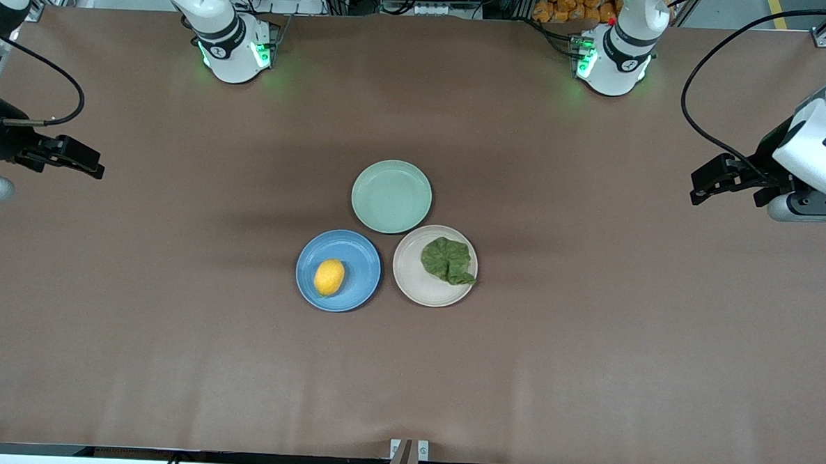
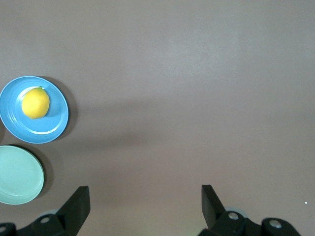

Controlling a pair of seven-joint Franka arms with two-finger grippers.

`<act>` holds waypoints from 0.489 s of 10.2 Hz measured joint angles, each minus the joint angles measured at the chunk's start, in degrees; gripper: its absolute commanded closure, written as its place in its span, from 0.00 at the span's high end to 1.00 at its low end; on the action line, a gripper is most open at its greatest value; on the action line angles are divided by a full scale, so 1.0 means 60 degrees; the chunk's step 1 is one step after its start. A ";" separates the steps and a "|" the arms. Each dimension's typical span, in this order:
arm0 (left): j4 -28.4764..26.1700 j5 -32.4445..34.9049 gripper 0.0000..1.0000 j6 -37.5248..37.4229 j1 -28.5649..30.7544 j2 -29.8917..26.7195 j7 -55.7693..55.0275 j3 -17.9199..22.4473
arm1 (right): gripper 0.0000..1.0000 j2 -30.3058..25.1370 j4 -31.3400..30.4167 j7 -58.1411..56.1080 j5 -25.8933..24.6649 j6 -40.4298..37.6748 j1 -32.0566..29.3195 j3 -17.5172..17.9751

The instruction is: Place lemon and lettuce in plates

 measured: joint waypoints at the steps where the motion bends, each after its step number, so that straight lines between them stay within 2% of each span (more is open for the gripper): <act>1: 0.0000 0.0015 1.00 0.0000 0.0000 -0.0001 0.0000 -0.0001 | 1.00 0.0000 0.0000 0.0000 0.0000 0.0000 0.0000 0.0000; 5: 0.0000 0.0102 1.00 -0.0025 0.0000 -0.0012 0.0000 -0.0013 | 1.00 0.0000 0.0000 -0.0005 0.0000 0.0000 0.0000 0.0000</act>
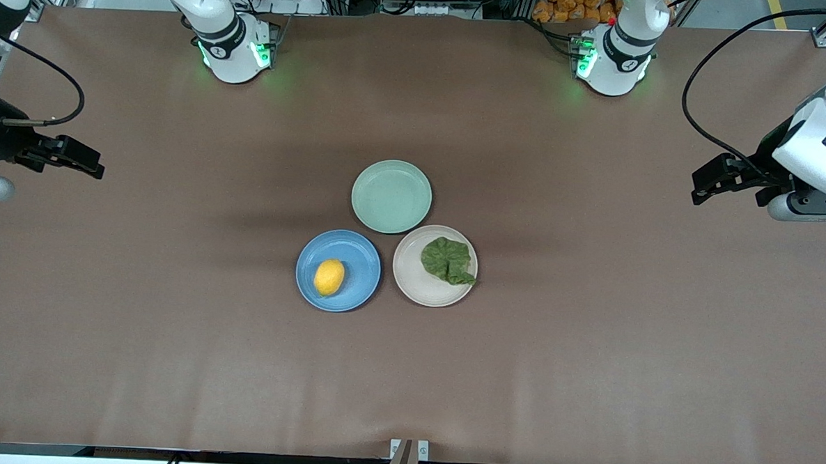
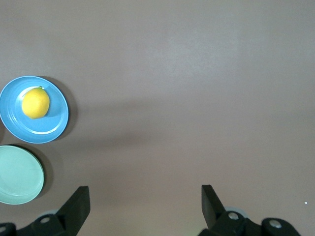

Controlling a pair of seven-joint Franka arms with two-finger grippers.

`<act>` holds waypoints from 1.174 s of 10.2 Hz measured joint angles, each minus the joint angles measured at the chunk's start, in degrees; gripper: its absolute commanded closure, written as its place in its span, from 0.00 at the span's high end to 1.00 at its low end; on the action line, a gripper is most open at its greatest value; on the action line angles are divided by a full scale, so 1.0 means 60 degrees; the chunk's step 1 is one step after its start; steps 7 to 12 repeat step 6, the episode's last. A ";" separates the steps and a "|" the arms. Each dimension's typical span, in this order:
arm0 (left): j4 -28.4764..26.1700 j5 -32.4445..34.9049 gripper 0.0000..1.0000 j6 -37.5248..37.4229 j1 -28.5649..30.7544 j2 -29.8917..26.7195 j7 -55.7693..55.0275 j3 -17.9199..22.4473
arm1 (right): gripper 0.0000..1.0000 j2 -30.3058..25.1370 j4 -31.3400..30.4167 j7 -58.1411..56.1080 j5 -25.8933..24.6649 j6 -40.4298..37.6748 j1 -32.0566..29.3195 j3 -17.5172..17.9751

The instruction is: Place lemon and lettuce in plates

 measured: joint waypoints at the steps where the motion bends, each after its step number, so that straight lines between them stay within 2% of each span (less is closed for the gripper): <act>1: 0.0000 0.0045 1.00 -0.0049 0.0000 -0.0001 0.0000 -0.0003 | 1.00 0.0000 0.0000 -0.0001 0.0000 0.0000 0.0000 0.0000; 12: 0.0000 0.0095 1.00 -0.0112 0.0000 -0.0003 0.0000 -0.0021 | 1.00 0.0000 0.0000 -0.0009 0.0000 0.0000 0.0000 0.0001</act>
